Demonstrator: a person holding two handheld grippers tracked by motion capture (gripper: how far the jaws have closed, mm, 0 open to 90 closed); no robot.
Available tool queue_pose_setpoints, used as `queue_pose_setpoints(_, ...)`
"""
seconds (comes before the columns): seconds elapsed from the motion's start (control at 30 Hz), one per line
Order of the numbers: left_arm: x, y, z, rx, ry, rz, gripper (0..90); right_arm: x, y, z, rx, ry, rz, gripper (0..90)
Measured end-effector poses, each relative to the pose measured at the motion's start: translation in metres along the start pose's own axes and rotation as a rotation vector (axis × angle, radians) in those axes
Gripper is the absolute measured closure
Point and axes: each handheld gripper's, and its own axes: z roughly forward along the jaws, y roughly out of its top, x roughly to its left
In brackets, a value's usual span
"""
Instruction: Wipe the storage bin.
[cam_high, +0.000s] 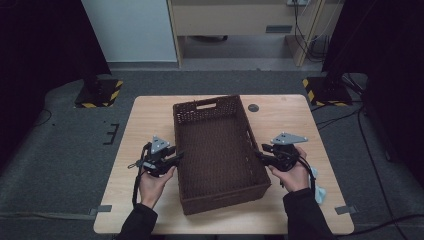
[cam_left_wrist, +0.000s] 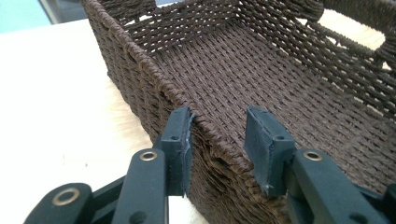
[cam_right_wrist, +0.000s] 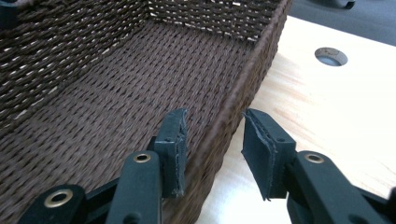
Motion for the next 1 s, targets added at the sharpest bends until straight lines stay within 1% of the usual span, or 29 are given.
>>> queue_pose_setpoints(0.07,0.003,-0.001,0.000,-0.001,-0.012,-0.011,59.8,-0.002,0.000,0.007,0.001,-0.001,0.005,60.5)
queue_pose_setpoints(0.1,0.002,-0.001,-0.001,-0.004,-0.011,-0.010,58.5,-0.003,0.000,0.011,0.004,-0.005,-0.003,62.5)
queue_pose_setpoints(0.17,-0.001,-0.001,-0.006,-0.002,-0.008,-0.001,55.4,-0.003,-0.002,0.015,-0.005,0.023,0.024,68.0)
queue_pose_setpoints(0.23,-0.004,-0.003,-0.011,-0.012,-0.012,0.014,52.3,-0.002,-0.004,0.014,-0.001,0.024,0.026,69.2)
queue_pose_setpoints(0.3,-0.009,-0.007,-0.020,-0.016,-0.010,0.036,52.1,0.000,-0.005,0.011,0.000,0.023,0.034,71.9)
queue_pose_setpoints(0.37,-0.012,-0.011,-0.024,-0.008,-0.014,0.044,53.9,0.003,-0.007,0.007,0.003,0.018,0.026,71.6)
queue_pose_setpoints(0.43,-0.012,-0.014,-0.025,-0.007,-0.031,0.039,58.1,0.008,-0.008,0.003,0.010,0.013,0.016,70.8)
queue_pose_setpoints(0.5,-0.010,-0.014,-0.023,-0.006,-0.049,0.023,63.4,0.011,-0.008,0.001,0.018,0.011,-0.003,69.3)
queue_pose_setpoints(0.53,-0.009,-0.012,-0.021,-0.005,-0.047,0.023,64.4,0.012,-0.007,0.001,0.027,0.013,-0.009,66.9)
queue_pose_setpoints(0.57,-0.008,-0.012,-0.020,-0.004,-0.046,0.024,64.6,0.012,-0.005,0.000,0.036,0.019,-0.008,61.7)
queue_pose_setpoints(0.63,-0.005,-0.009,-0.017,-0.001,-0.034,0.026,65.4,0.010,-0.003,0.002,0.014,0.015,-0.003,57.1)
queue_pose_setpoints(0.67,-0.004,-0.007,-0.015,0.000,-0.027,0.025,66.3,0.009,-0.001,0.004,0.002,0.003,0.003,54.8)
queue_pose_setpoints(0.73,-0.001,-0.004,-0.009,-0.002,-0.009,0.029,67.6,0.007,0.001,0.008,-0.014,-0.012,0.007,54.6)
queue_pose_setpoints(0.77,0.001,-0.002,-0.006,-0.002,-0.004,0.029,68.2,0.005,0.003,0.012,-0.018,-0.015,0.016,55.0)
queue_pose_setpoints(0.83,0.003,-0.001,-0.003,0.000,-0.003,0.016,68.5,0.002,0.005,0.018,-0.030,-0.033,0.029,56.6)
queue_pose_setpoints(0.87,0.003,-0.002,-0.002,0.002,-0.003,0.012,67.7,0.001,0.006,0.022,-0.024,-0.039,0.036,58.5)
queue_pose_setpoints(0.9,0.003,-0.002,-0.003,0.012,0.004,0.020,64.3,0.000,0.005,0.026,-0.016,-0.047,0.033,59.6)
queue_pose_setpoints(0.93,0.002,-0.003,-0.004,0.010,0.009,0.021,61.0,0.000,0.004,0.028,-0.020,-0.038,0.042,62.3)
queue_pose_setpoints(0.97,0.002,-0.004,-0.007,0.006,0.000,0.021,59.2,0.000,0.003,0.028,-0.021,-0.025,0.059,62.5)
queue_pose_setpoints(1.0,0.002,-0.004,-0.010,0.003,-0.004,0.023,57.3,0.000,0.003,0.027,-0.022,-0.028,0.054,63.2)
